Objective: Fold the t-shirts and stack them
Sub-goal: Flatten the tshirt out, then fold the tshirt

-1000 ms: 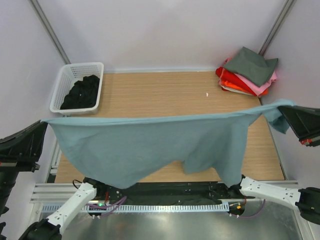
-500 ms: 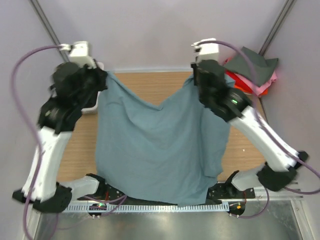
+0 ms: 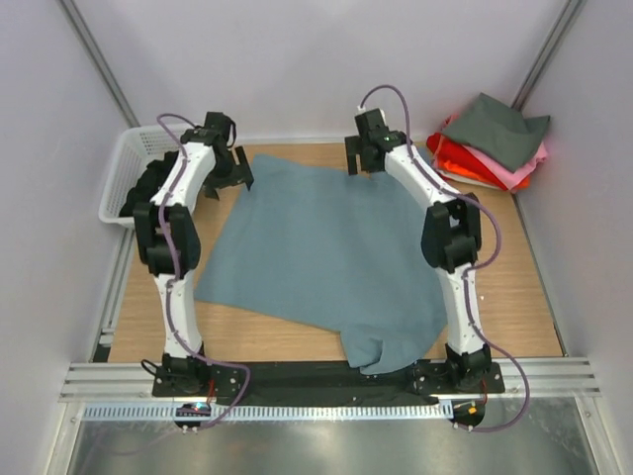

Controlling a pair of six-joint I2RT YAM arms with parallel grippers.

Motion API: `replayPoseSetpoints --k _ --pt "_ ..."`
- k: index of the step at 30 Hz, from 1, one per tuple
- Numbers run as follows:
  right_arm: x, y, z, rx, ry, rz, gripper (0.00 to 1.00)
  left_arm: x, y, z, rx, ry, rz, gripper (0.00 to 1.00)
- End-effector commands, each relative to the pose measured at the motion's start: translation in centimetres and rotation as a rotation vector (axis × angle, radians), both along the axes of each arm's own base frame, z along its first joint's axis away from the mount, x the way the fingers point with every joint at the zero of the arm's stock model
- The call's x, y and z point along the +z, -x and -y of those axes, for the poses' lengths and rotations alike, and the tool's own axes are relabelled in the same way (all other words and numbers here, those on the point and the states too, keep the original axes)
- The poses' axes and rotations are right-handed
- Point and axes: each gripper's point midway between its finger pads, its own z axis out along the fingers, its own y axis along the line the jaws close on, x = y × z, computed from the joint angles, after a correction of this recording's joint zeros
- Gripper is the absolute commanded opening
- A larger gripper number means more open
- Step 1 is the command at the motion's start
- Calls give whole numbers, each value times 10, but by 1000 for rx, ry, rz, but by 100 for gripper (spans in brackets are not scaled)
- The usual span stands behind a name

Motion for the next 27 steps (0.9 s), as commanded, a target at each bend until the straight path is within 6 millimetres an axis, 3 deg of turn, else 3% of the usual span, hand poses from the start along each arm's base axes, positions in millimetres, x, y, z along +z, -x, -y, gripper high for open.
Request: replayPoseSetpoints --k 1,3,4,6,7,8,9,10,11,12,13,18,19,20,25,27 --pt "150 41 -16 45 -205 289 100 143 26 22 -26 81 336 88" --pt "154 60 -11 13 -241 264 100 147 44 24 -38 82 332 88" --pt "135 74 -8 8 -235 191 100 147 61 22 -41 71 329 88" --pt "122 91 -8 -10 -275 140 100 143 74 25 -56 72 343 88" --pt "108 106 -4 -15 -278 106 100 132 95 25 -62 83 327 88" --pt "98 113 -4 -17 -290 83 100 125 102 26 -56 100 322 87" --pt "77 125 1 -35 -277 36 100 123 105 28 -58 118 345 87" --pt "70 131 6 -53 -265 22 100 95 119 28 -53 124 290 87" --pt "60 133 16 -90 -231 13 100 97 120 30 -43 149 326 87" --pt "42 138 22 -112 -211 -21 100 87 124 32 -40 163 314 87" --pt "29 136 32 -140 -203 -45 100 63 134 31 -32 164 261 86" --pt "-17 119 52 -186 -173 -142 100 11 138 43 -23 215 161 84" --pt "-17 113 52 -182 -170 -144 100 1 140 43 -6 221 139 82" --pt "-38 110 54 -191 -151 -190 100 -4 138 45 1 227 136 82" --pt "-67 90 44 -177 -152 -252 100 -58 144 41 82 197 28 79" --pt "-79 83 39 -172 -158 -270 100 -69 148 40 90 191 0 78"
